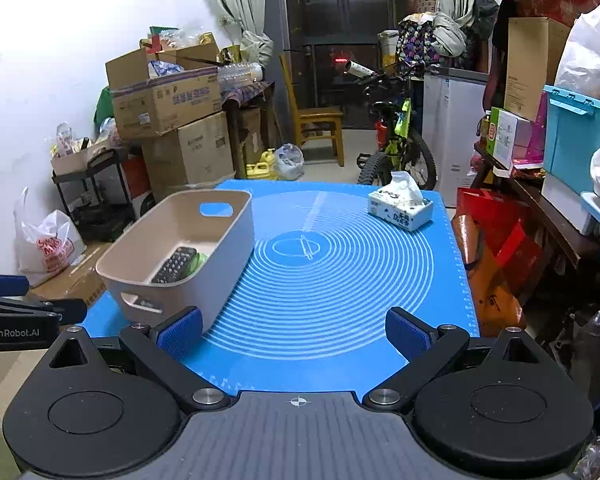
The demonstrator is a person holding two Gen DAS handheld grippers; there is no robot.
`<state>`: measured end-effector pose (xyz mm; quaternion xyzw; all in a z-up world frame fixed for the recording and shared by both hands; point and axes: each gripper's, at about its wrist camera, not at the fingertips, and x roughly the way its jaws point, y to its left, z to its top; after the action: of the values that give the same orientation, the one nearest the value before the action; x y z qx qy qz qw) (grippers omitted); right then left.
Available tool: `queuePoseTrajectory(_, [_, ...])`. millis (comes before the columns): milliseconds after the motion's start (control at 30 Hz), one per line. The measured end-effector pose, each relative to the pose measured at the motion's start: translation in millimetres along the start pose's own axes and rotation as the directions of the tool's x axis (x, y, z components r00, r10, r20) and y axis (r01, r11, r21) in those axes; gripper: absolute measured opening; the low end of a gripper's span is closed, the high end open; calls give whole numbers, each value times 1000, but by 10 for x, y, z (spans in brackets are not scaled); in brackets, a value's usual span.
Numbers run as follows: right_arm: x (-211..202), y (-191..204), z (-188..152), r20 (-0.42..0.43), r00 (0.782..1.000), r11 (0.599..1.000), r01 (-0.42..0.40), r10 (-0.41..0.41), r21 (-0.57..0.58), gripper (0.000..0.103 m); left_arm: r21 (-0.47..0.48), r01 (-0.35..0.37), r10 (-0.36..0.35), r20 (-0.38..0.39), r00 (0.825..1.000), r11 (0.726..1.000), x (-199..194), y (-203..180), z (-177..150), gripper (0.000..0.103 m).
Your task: Organize rigid objects
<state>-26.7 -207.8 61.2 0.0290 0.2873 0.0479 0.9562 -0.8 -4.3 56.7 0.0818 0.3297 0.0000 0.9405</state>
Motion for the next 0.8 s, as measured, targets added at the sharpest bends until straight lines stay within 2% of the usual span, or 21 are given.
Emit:
queuePoseTrajectory(167, [-40,-31,-155,3,1000,1000,-1,1,13,98,-8,1,-1,23,1000,1000,-16,-35,-112,78])
queuePoseTrajectory(533, [-93,-63,-443,8,1000,999,3,-3,33,98,16,10,-10,12,1000,1000,35,-76,-402,78])
queuePoseTrajectory(800, [-108,-67,-521,27,1000,999,6,-7,35,98,1,14,-14,26,1000,1000,32,-53,-449,78])
